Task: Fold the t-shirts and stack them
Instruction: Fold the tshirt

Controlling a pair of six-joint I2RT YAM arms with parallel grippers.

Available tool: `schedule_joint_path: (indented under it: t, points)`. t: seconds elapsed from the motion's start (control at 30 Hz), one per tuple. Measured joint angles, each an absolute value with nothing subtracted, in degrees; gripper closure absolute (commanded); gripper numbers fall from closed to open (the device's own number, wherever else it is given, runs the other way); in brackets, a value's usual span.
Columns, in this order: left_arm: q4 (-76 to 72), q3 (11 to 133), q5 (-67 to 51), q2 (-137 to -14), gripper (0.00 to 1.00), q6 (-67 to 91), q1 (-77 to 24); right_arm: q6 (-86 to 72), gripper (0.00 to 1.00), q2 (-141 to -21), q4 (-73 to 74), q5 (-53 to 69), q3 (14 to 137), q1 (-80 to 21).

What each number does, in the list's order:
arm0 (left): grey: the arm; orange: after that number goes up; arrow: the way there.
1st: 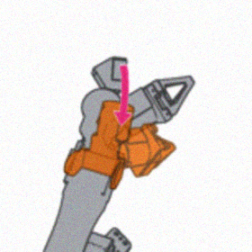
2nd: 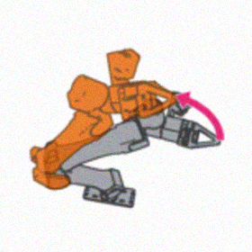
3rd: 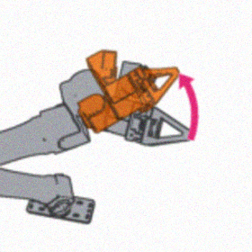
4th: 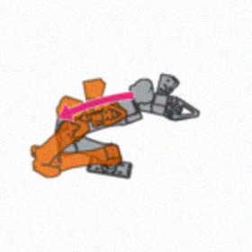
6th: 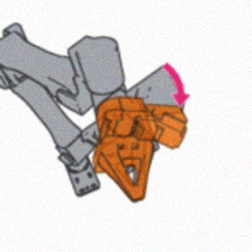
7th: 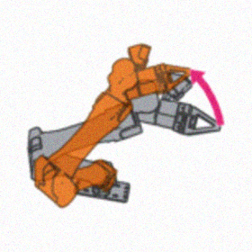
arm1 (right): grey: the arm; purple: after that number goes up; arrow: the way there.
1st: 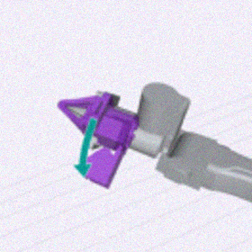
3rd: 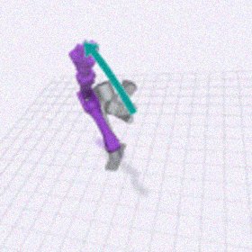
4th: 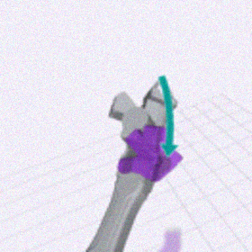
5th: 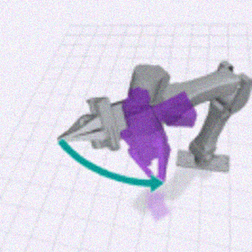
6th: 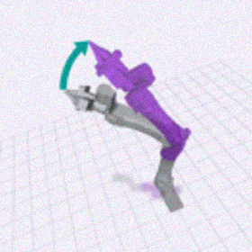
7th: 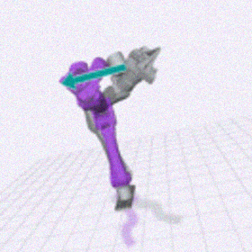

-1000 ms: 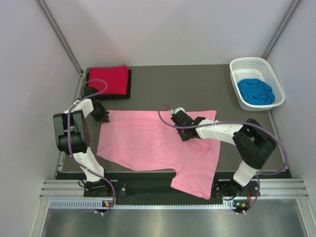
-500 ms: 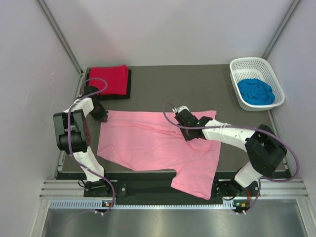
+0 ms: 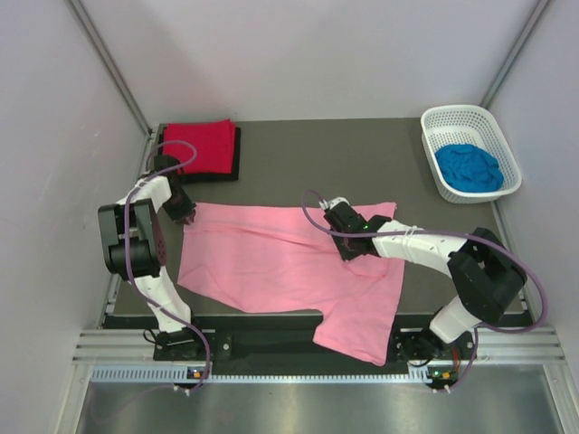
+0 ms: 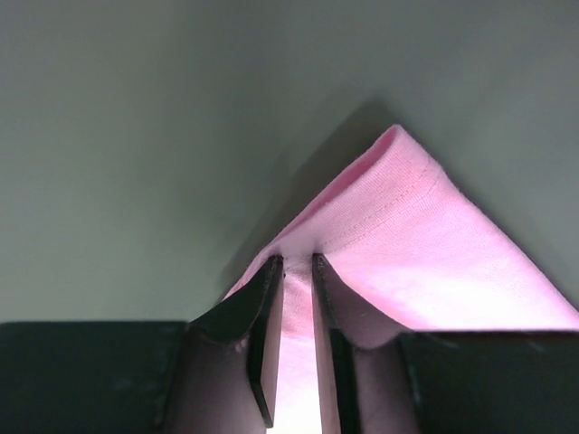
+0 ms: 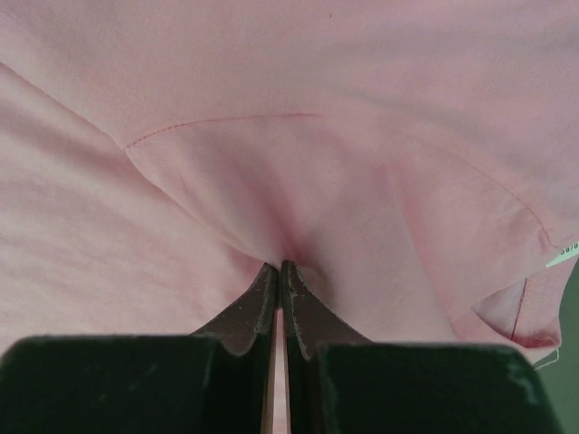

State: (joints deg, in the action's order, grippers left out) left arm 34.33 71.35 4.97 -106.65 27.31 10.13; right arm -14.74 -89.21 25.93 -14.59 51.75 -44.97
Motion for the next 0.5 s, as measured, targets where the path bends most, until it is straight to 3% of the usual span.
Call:
schedule_joint_path:
  t: [0.2,0.5]
  points:
    - [36.12,71.77,5.98,-105.78,0.68,26.83,10.13,-14.55,1.00,-89.21,26.72,-14.46,52.93,-44.91]
    - [36.45,69.67,8.08,-96.51,0.67,27.73,10.52,-14.55,1.00,-89.21,26.61,-13.30,54.11,-44.82]
